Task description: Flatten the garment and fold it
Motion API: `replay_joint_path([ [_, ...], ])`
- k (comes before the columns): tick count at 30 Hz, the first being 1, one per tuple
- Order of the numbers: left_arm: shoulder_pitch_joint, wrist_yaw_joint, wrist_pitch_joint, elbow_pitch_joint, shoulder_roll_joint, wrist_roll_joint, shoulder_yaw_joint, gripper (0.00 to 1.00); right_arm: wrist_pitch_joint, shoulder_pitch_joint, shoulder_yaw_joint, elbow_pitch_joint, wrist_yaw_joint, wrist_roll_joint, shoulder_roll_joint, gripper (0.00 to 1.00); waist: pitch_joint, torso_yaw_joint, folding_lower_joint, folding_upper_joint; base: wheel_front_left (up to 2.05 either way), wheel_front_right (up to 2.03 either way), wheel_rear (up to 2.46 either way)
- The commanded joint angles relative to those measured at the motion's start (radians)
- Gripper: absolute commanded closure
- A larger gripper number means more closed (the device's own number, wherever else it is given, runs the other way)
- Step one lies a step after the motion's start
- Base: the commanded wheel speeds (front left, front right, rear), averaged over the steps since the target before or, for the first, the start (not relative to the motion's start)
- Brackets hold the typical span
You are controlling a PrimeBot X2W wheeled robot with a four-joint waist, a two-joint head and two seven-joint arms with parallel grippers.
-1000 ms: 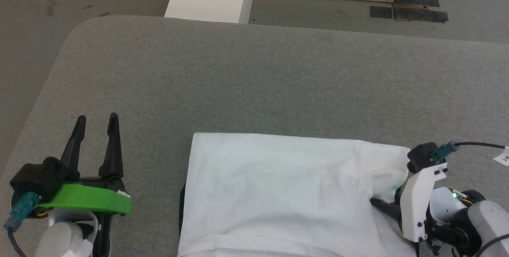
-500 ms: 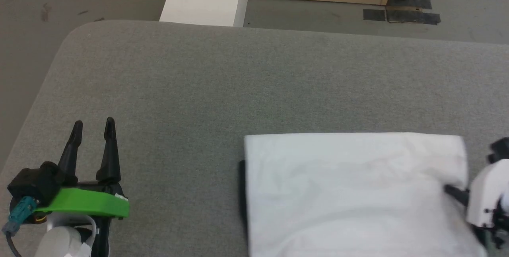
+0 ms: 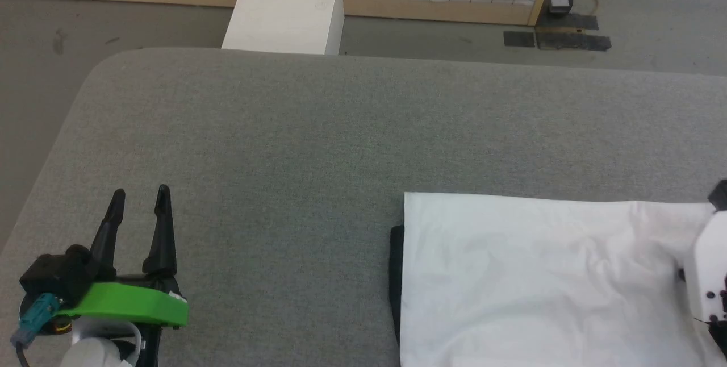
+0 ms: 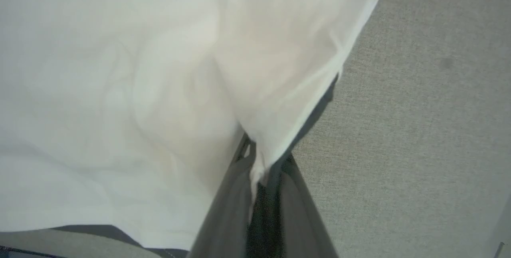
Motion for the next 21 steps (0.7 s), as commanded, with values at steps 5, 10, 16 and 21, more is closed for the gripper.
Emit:
replay_joint_path([
  [5, 0.024, -0.007, -0.004, 0.002, -0.008, 0.0, 0.0, 0.0, 0.115, 0.002, 0.11, -0.188, -0.002, 0.035, -0.016, 1.0, -0.034, -0.008, -0.0001, 0.0, 0.0, 0.0, 0.0],
  [10, 0.033, -0.007, -0.004, -0.003, -0.011, -0.001, -0.002, 0.0, 0.141, -0.023, 0.216, -0.25, -0.002, 0.072, 0.026, 1.0, -0.038, 0.0, -0.0001, 0.0, 0.0, 0.0, 0.0],
  [16, 0.035, -0.007, -0.004, -0.007, -0.01, -0.009, -0.006, 0.0, 0.09, -0.089, 0.361, -0.196, -0.002, 0.089, 0.116, 1.0, -0.023, 0.02, -0.0001, 0.0, 0.0, 0.0, 0.0],
  [21, 0.028, -0.007, -0.004, -0.001, -0.013, -0.02, -0.018, 0.0, 0.038, -0.154, 0.479, -0.087, -0.002, 0.101, 0.175, 1.0, -0.006, 0.047, -0.0001, 0.0, 0.0, 0.0, 0.0],
])
